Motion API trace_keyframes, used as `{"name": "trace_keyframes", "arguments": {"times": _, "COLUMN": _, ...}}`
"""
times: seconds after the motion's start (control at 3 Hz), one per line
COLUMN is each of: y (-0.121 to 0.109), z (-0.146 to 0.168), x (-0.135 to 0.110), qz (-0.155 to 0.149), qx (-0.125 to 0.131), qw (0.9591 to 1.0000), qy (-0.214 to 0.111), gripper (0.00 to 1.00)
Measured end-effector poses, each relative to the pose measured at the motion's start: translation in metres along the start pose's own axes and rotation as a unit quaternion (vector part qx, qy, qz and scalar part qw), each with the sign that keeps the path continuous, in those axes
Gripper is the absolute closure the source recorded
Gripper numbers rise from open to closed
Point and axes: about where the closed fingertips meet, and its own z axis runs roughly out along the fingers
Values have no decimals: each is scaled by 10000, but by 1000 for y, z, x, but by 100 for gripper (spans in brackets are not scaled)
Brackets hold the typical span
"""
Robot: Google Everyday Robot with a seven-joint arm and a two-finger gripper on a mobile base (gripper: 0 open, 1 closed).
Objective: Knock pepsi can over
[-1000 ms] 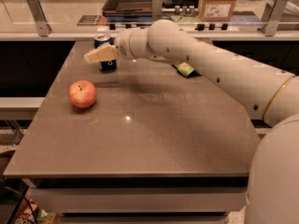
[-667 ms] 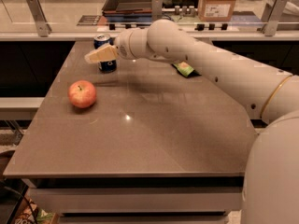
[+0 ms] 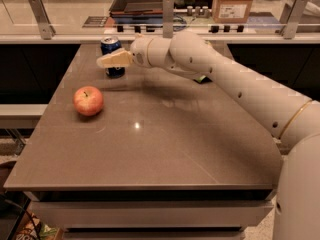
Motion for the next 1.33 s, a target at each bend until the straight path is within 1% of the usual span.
{"name": "trace_keyframes", "arguments": {"times": 0.33, "y": 6, "z": 3, "x": -3, "qz": -21, "qx": -50, "qw": 10000, "qy": -17, "gripper": 18}}
{"name": "trace_keyframes", "arguments": {"times": 1.33, "y": 12, "z": 9, "x": -2, "qz": -18, "qx": -107, "qw": 9999, "qy": -18, "gripper": 88}}
